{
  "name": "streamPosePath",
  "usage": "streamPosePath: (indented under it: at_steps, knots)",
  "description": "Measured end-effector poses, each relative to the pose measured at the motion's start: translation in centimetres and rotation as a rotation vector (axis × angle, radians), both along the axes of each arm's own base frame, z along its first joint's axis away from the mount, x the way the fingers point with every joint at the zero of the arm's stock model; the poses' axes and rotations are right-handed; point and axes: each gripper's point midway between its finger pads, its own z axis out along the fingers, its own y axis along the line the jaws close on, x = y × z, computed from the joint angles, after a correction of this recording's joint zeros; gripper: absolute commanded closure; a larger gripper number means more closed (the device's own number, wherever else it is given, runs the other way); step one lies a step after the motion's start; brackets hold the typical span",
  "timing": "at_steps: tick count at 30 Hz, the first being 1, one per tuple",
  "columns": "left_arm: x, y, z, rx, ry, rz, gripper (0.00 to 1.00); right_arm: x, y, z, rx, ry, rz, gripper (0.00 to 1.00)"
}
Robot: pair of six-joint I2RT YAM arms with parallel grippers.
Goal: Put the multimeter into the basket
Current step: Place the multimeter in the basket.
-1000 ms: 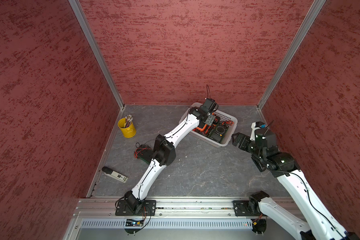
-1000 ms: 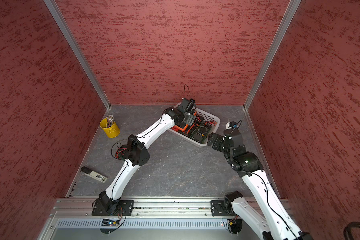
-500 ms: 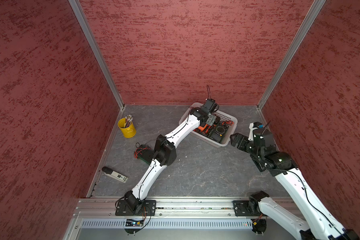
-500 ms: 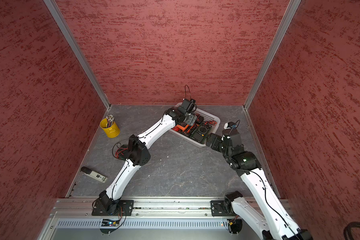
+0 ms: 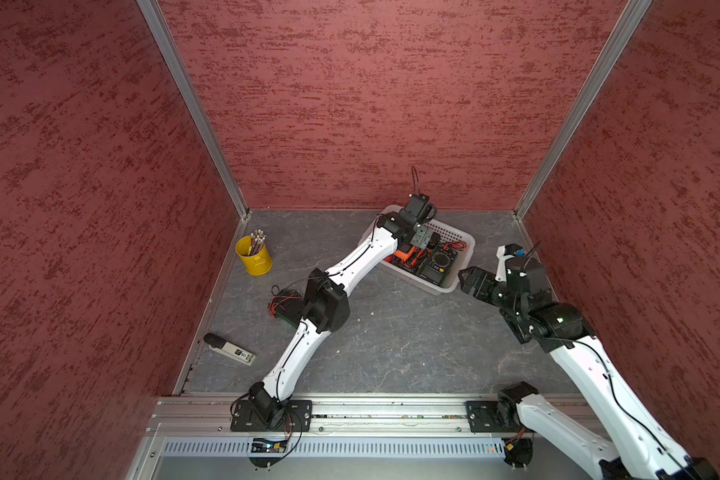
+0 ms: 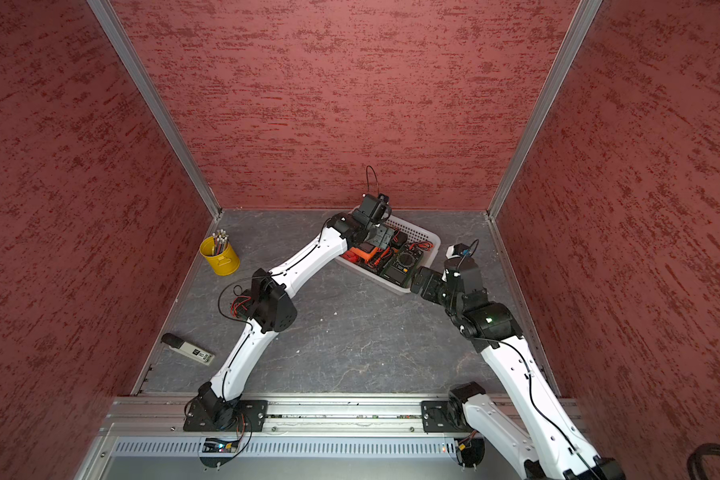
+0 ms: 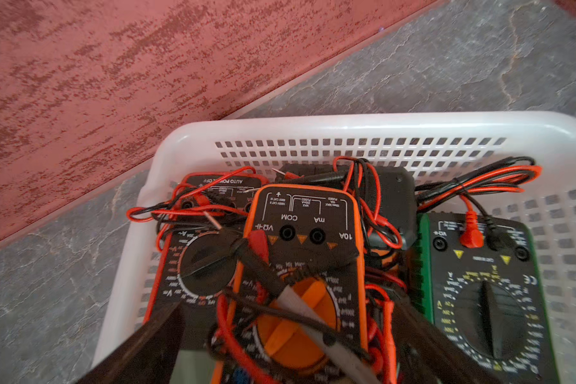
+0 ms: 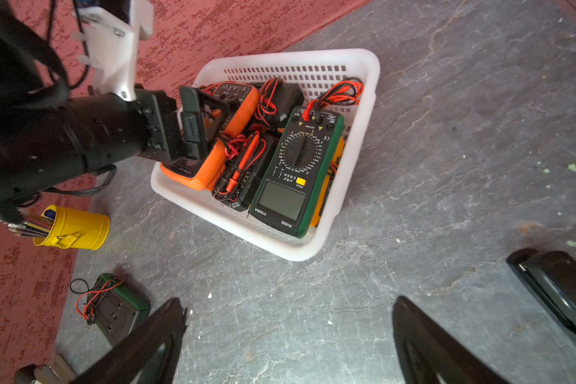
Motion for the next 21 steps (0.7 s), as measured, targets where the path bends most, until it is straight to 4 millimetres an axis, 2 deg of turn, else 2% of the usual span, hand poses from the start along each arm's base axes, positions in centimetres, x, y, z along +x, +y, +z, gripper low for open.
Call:
streamPosePath:
  at_steps: [3, 7, 10, 13, 19, 21]
  knots:
    - [-1.9, 1.8, 3.4, -0.028, -0.02, 0.015, 0.0, 0.0, 0.2, 0.1, 0.002, -0.006, 0.016, 0.01]
    - [-5.2, 5.9, 8.3, -0.093, -0.095, 0.073, 0.0, 0.1, 1.0, 0.6, 0.013, -0.022, 0.054, 0.02]
    - [-7.7, 9.7, 9.9, -0.157, -0.137, 0.142, 0.0, 0.1, 1.7, 1.2, 0.012, -0.039, 0.089, 0.02]
    - [-9.8, 14.6, 8.7, -0.223, -0.123, 0.237, 0.0, 0.1, 3.2, 1.7, 0.004, -0.055, 0.145, 0.02]
    - [-14.3, 27.0, 1.9, -0.377, -0.027, 0.532, 0.0, 0.0, 7.8, 1.9, -0.039, -0.068, 0.3, 0.02]
    - [-16.1, 30.2, 0.4, -0.423, -0.018, 0.625, 0.0, -0.1, 9.6, 1.8, -0.065, -0.067, 0.354, 0.02]
